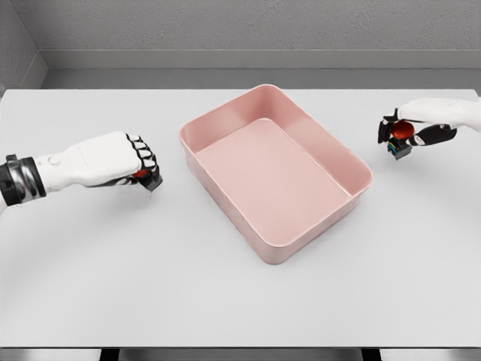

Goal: Put the industrial switch in the basket with both arms

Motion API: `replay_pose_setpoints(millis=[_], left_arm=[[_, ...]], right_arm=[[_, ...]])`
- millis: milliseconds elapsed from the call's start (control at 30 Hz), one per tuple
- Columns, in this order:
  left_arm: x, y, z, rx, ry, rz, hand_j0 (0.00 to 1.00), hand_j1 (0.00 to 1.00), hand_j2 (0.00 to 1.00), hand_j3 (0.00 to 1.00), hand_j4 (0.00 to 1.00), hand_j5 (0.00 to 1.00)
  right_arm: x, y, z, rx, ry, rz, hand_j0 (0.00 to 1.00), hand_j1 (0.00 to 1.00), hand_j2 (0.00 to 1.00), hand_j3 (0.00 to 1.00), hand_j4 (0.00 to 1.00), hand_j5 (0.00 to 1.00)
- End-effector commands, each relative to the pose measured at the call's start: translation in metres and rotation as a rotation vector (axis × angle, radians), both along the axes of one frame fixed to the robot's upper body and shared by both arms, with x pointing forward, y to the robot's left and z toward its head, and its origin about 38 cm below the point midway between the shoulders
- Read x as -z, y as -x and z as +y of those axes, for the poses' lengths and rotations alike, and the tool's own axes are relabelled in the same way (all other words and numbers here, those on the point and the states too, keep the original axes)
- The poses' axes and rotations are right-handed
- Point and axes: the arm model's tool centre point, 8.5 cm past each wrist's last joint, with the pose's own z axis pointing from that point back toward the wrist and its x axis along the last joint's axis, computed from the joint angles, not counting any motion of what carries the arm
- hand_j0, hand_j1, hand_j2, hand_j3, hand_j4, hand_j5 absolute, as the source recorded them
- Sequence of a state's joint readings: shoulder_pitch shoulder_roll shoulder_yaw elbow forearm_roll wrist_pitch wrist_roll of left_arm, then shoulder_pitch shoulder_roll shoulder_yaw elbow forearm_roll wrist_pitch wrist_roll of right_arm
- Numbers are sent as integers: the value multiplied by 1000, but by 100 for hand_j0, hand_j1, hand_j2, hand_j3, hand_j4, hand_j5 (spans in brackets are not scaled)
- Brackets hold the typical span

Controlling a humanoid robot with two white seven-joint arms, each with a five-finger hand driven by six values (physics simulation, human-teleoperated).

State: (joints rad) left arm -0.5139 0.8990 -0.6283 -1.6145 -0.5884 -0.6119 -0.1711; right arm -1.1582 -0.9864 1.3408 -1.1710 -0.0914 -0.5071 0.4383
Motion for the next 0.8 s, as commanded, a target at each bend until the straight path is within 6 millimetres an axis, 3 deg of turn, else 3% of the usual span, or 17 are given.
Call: replay_pose_setpoints(millis=[0, 467, 767], left_arm=[[-12, 4, -1, 15, 12, -12, 43, 43, 43, 43, 43, 43], [-36, 1, -18, 63, 29, -74, 43, 43, 43, 43, 43, 43], [-50, -5, -42, 109, 73, -114, 43, 43, 43, 43, 43, 43]], right_arm=[[-2, 1, 4, -19, -9, 0, 50, 50, 50, 50, 50, 50], [-21, -5, 18, -61, -13, -35, 50, 50, 50, 50, 50, 50], [-33, -5, 29, -93, -16, -52, 50, 50, 50, 50, 50, 50]])
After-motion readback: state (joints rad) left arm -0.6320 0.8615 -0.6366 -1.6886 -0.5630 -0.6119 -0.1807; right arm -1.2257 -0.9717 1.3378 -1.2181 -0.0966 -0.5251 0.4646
